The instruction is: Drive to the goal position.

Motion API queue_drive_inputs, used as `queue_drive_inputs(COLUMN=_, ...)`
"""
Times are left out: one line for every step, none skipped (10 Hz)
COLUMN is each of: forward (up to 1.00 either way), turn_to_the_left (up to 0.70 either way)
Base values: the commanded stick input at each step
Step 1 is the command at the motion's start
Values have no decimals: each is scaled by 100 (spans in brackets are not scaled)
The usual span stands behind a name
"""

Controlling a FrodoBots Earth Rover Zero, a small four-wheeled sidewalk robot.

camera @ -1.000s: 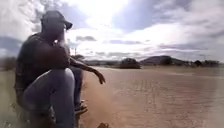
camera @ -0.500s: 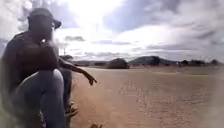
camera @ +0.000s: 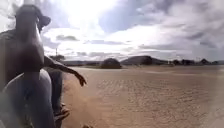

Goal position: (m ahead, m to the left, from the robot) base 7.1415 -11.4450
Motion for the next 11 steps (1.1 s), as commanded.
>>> queue_drive_inputs(forward=7, turn_to_the_left=0)
queue_drive_inputs(forward=10, turn_to_the_left=0)
queue_drive_inputs(forward=13, turn_to_the_left=0)
queue_drive_inputs(forward=70, turn_to_the_left=0)
queue_drive_inputs(forward=70, turn_to_the_left=0)
queue_drive_inputs(forward=70, turn_to_the_left=0)
queue_drive_inputs(forward=70, turn_to_the_left=0)
queue_drive_inputs(forward=70, turn_to_the_left=-35)
queue_drive_inputs(forward=70, turn_to_the_left=-35)
queue_drive_inputs(forward=70, turn_to_the_left=-35)
queue_drive_inputs(forward=70, turn_to_the_left=-35)
